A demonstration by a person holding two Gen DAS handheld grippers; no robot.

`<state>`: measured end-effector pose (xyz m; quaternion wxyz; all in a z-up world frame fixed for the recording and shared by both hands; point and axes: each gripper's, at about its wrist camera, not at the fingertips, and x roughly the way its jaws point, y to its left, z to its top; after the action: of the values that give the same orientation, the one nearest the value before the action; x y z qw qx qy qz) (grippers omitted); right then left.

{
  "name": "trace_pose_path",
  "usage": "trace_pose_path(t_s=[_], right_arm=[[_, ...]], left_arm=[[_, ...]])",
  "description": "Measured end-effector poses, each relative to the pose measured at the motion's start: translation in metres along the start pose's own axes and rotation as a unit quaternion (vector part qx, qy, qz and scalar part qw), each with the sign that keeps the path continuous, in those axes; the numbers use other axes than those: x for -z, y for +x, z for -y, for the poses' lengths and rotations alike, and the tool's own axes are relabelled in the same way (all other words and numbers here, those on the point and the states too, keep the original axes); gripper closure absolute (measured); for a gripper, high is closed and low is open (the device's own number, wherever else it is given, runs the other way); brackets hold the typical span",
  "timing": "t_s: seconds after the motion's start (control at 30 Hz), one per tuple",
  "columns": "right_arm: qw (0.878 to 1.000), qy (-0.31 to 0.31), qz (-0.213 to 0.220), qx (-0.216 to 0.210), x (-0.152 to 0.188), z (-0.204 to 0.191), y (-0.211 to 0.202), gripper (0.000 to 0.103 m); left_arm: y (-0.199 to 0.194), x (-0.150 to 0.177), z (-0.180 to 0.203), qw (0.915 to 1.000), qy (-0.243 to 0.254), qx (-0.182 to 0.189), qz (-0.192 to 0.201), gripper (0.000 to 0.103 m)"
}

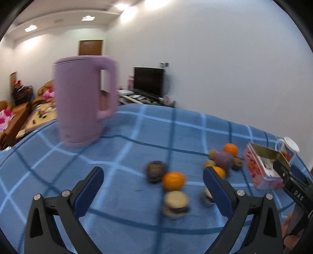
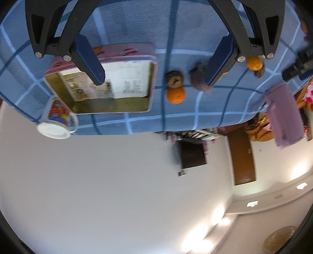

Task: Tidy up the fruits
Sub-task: 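Grasp a cut yam slice with the left tool while the right tool grasps another slice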

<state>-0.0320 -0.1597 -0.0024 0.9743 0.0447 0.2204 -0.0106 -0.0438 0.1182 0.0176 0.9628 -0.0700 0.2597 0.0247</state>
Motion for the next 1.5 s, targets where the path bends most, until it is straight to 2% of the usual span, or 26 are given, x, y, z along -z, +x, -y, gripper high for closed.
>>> trace_pose_path(t_s=[0.13, 0.2, 0.27, 0.37, 0.5, 0.6, 0.67, 0.7, 0.73, 0.77, 0.97, 1.1, 1.17, 1.2, 1.3, 1.43, 1.5], right_arm=[[0.996, -0.018, -0.050, -0.074, 0.006, -0.020, 0.012, 0.014], [0.990, -0.024, -0.078, -0.114, 0.009, -0.033, 0.019, 0.016], [0.984, -0.044, -0.103, -0.135, 0.014, -0.052, 0.025, 0.016], [0.978, -0.079, -0.131, -0.143, 0.021, -0.082, 0.036, 0.017], [0.970, -0.116, -0.172, -0.125, 0.025, -0.112, 0.056, 0.018], [0.961, -0.115, -0.215, -0.132, 0.031, -0.117, 0.077, 0.030], [0.954, -0.111, -0.235, -0.146, 0.037, -0.118, 0.084, 0.044], [0.955, -0.116, -0.229, -0.146, 0.036, -0.118, 0.081, 0.046], [0.955, -0.121, -0.225, -0.148, 0.036, -0.119, 0.078, 0.057], [0.955, -0.130, -0.224, -0.145, 0.038, -0.120, 0.076, 0.061], [0.961, -0.090, -0.210, -0.156, 0.032, -0.095, 0.070, 0.061], [0.969, -0.061, -0.186, -0.153, 0.022, -0.070, 0.061, 0.061], [0.973, -0.052, -0.170, -0.146, 0.018, -0.060, 0.058, 0.061], [0.974, -0.047, -0.166, -0.148, 0.017, -0.056, 0.057, 0.061], [0.973, -0.035, -0.160, -0.161, 0.014, -0.046, 0.054, 0.061], [0.974, -0.036, -0.153, -0.162, 0.012, -0.046, 0.050, 0.061], [0.975, -0.038, -0.145, -0.162, 0.011, -0.043, 0.045, 0.061]], left_arm=[[-0.010, 0.009, -0.027, 0.9994, 0.015, -0.031, -0.004, 0.000], [-0.010, 0.014, -0.034, 0.9988, 0.032, -0.034, -0.013, 0.000], [-0.005, 0.021, -0.034, 0.9978, 0.050, -0.033, -0.028, 0.001], [0.000, 0.027, -0.027, 0.9960, 0.074, -0.007, -0.050, 0.004], [0.009, 0.030, -0.012, 0.9914, 0.094, 0.032, -0.085, 0.004], [0.014, 0.032, 0.000, 0.9879, 0.122, 0.025, -0.092, 0.004], [0.017, 0.034, 0.006, 0.9858, 0.132, 0.028, -0.100, 0.004], [0.018, 0.034, 0.009, 0.9854, 0.132, 0.032, -0.103, 0.004], [0.020, 0.034, 0.010, 0.9852, 0.130, 0.037, -0.106, 0.004], [0.023, 0.034, 0.013, 0.9849, 0.125, 0.042, -0.112, 0.004], [0.047, 0.030, 0.031, 0.9812, 0.117, 0.057, -0.142, 0.017], [0.064, 0.031, 0.043, 0.9771, 0.121, 0.062, -0.163, 0.025], [0.074, 0.035, 0.047, 0.9741, 0.129, 0.061, -0.176, 0.038], [0.078, 0.037, 0.048, 0.9712, 0.131, 0.062, -0.189, 0.048], [0.082, 0.039, 0.046, 0.9721, 0.114, 0.080, -0.189, 0.060], [0.083, 0.045, 0.041, 0.9734, 0.104, 0.081, -0.187, 0.061], [0.078, 0.046, 0.039, 0.9770, 0.093, 0.086, -0.172, 0.061]])
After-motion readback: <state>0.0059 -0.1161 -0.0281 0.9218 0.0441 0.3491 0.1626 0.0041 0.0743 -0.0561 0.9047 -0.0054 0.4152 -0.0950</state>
